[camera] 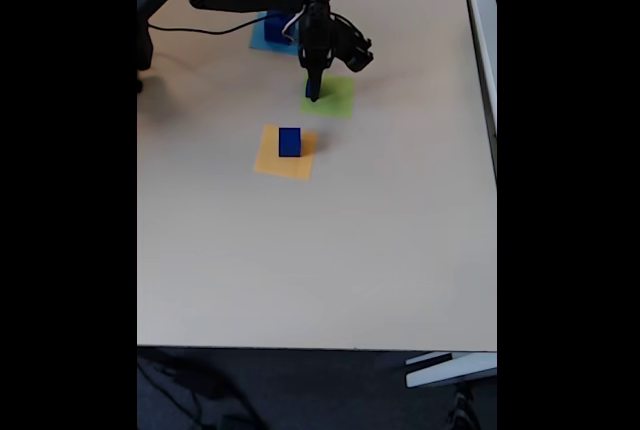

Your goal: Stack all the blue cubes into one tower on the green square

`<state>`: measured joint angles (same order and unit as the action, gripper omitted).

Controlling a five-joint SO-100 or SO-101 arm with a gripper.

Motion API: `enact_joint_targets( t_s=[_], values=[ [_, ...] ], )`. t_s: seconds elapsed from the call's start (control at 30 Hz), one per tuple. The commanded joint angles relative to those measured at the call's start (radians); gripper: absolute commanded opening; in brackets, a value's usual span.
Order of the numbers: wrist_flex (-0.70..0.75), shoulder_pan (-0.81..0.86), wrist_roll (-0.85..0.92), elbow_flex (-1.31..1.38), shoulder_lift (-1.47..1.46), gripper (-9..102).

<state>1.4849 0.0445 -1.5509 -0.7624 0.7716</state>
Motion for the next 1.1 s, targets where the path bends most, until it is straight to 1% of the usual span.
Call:
enact_joint_targets(
  t_s=[0.0,0.37,0.57,0.73,0.8,1.07],
  values=[
    [-0.002,0.009,0.017,0.063,0.006,33],
    [0.011,0.031,0.057,0.098,-0.009,30],
    [0.014,0.032,0.051,0.097,-0.008,21],
    [0.017,0.029,0.048,0.095,-0.006,18],
    [0.017,0.028,0.044,0.094,-0.008,14],
    [0.015,0.028,0.046,0.094,-0.005,11]
  ],
)
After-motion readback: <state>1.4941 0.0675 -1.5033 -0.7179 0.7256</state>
